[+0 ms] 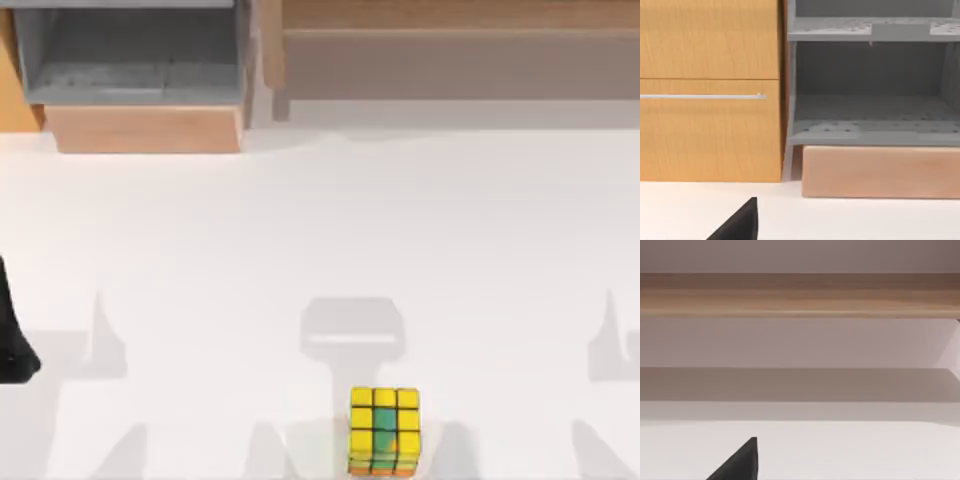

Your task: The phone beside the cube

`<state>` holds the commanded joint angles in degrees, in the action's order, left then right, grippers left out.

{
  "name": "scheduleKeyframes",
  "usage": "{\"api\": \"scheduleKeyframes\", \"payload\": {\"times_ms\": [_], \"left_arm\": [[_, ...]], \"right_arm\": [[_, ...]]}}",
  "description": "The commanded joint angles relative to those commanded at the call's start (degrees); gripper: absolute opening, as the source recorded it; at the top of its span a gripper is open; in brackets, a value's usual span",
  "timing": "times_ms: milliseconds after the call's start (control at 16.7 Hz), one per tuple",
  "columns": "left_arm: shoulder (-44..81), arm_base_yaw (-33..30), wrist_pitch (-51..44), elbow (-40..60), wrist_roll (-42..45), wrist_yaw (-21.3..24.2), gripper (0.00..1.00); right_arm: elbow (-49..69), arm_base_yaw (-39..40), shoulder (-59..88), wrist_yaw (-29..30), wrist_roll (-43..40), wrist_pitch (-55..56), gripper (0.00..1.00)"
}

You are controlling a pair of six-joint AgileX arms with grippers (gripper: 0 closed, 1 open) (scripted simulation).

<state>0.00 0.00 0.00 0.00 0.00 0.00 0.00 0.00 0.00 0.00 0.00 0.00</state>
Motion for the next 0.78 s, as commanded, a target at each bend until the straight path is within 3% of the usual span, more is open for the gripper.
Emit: {"api": "scheduleKeyframes", "payload": {"times_ms": [360,780], "left_arm": [[5.83,3.73,-3.62,5.19,5.28,-0.08,1.0],[36.89,16.18,-18.87,27.77,27.0,0.45,1.0]], "right_arm": [[0.0,0.0,0.0,0.0,0.0,0.0,1.0],[0.0,0.0,0.0,0.0,0.0,0.0,1.0]]}}
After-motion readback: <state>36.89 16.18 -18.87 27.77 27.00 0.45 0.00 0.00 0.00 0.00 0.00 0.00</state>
